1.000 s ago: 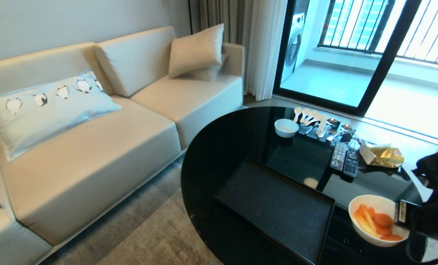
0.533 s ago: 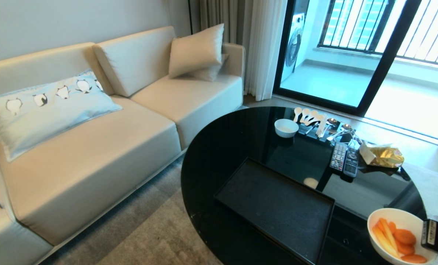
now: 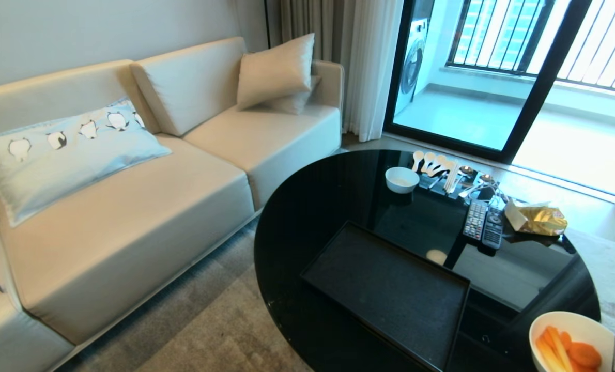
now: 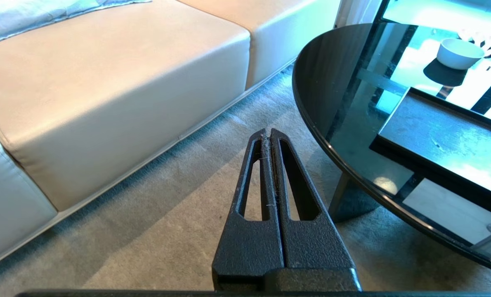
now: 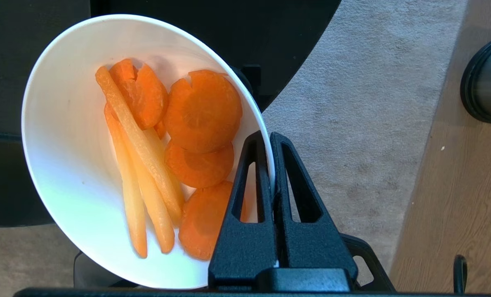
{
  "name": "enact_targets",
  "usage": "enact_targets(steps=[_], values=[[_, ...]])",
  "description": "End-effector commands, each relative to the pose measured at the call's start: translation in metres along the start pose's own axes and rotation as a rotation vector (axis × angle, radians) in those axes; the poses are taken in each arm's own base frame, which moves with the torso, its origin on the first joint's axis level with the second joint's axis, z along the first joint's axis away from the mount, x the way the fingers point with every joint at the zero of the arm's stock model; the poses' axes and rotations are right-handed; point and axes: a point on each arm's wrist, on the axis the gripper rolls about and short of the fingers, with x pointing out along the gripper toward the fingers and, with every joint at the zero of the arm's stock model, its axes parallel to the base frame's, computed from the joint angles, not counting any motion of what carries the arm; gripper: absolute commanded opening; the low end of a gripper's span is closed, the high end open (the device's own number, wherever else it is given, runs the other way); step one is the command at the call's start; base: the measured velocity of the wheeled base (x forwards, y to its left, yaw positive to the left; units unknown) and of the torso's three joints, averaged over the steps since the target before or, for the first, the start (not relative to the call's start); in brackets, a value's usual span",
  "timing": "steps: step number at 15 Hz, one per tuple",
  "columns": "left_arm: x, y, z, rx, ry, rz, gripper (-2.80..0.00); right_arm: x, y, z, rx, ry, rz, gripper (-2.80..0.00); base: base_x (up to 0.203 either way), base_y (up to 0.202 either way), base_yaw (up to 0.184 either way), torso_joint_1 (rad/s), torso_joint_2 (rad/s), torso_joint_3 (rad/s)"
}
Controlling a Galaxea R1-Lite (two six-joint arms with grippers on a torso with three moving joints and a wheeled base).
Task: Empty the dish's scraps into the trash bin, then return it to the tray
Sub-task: Move the bowl over the trash can
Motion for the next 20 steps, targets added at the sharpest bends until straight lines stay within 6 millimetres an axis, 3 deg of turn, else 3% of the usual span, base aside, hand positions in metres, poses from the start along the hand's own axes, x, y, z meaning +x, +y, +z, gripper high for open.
enact_targets(steps=[1,20], values=[[0.000,0.000,0.000,-0.001,-0.001,0.001,-2.80,-0.003,-0.004,-0.007,0.003,-0.008,0.002,-2.80,0.000,0.000,0.000,0.000,0.00,0.000],[0.000,0.000,0.000,-0.001,-0.001,0.001,-2.80,-0.006,-0.012,-0.025,-0.008,0.020,-0.008,-2.80,0.000,0.000,0.000,0.000,0.00,0.000]])
